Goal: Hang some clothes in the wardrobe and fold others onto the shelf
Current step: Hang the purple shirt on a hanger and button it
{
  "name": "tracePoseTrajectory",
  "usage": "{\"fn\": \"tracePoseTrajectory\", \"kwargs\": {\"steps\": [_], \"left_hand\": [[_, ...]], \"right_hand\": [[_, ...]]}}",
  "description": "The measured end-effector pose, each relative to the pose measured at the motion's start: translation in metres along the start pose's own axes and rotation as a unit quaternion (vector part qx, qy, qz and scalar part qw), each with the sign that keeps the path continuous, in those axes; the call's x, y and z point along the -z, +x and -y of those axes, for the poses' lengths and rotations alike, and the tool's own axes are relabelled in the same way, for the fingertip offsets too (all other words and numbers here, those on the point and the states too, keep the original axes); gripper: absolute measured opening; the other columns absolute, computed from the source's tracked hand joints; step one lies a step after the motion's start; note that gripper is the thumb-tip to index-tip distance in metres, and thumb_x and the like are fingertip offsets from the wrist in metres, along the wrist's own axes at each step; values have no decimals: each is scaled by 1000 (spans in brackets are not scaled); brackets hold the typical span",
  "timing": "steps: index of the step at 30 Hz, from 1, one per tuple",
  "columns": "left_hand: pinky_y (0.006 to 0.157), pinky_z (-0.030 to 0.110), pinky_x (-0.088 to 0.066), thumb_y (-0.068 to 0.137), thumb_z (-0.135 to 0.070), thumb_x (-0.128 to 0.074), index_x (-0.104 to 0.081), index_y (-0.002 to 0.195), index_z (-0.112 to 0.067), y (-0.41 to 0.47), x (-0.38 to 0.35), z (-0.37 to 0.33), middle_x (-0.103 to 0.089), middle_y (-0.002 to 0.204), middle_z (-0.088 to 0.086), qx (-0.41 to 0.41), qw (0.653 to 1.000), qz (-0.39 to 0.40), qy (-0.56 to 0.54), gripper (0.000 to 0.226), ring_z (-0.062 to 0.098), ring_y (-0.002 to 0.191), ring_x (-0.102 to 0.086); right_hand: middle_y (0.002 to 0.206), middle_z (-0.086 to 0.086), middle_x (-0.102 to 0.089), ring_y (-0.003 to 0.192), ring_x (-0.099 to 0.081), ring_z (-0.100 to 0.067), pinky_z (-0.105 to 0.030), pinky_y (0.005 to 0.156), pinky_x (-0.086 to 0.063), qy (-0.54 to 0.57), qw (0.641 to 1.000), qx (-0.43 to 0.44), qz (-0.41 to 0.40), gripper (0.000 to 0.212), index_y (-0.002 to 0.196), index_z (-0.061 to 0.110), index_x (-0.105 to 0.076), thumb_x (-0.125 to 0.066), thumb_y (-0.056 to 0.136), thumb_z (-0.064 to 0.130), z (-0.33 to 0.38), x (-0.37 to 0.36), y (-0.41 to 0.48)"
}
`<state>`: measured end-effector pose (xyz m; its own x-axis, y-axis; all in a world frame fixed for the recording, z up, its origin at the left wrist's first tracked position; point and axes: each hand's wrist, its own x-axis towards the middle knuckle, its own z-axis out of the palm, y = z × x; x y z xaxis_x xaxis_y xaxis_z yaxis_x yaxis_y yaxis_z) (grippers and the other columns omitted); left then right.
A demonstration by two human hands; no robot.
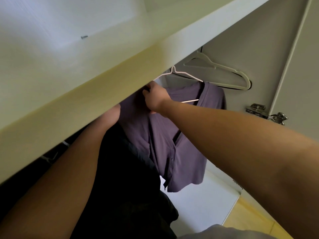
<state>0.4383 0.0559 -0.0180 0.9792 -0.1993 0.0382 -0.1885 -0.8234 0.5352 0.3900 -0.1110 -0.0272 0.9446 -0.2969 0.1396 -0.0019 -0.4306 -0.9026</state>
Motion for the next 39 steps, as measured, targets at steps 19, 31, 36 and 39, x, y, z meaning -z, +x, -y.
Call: {"fn": "tracePoseTrajectory", "kwargs": {"steps": [19, 31, 36, 39], "left_hand": [[111, 28, -34, 108, -31, -35, -48, 140, 3, 28, -45, 26, -51, 142, 11, -43, 963, -98, -248, 49, 20, 133, -46], [89, 37, -44, 97, -30, -33, -62, 117, -1, 68, -61, 48, -61, 128, 21, 132, 942, -73, -299, 45, 32, 113, -58], [98, 41, -45, 103, -30, -31, -56, 130, 2, 72, -60, 38, -56, 137, 21, 139, 961, -92, -219, 48, 38, 123, -54], [108, 46, -41, 102, -37, -37, -55, 133, -1, 77, -58, 31, -53, 140, 24, 20, 984, -143, -102, 51, 41, 128, -50]], "right_hand": [[128, -17, -48, 119, -47, -39, -43, 92, -43, -182, 946, -38, -265, 34, 123, 9, -52, -47, 90, 13, -68, 75, -4], [139, -18, -39, 129, -39, -42, -51, 103, -40, -333, 919, -141, -158, 44, 137, 8, -45, -45, 94, 12, -127, 156, -11], [136, -21, -40, 122, -46, -45, -48, 94, -43, -328, 928, -115, -134, 37, 130, 7, -42, -47, 93, 8, -130, 170, -9], [124, -25, -56, 114, -55, -42, -40, 83, -43, -303, 937, -106, -136, 29, 121, 5, -45, -49, 93, 9, -129, 181, -10]]}}
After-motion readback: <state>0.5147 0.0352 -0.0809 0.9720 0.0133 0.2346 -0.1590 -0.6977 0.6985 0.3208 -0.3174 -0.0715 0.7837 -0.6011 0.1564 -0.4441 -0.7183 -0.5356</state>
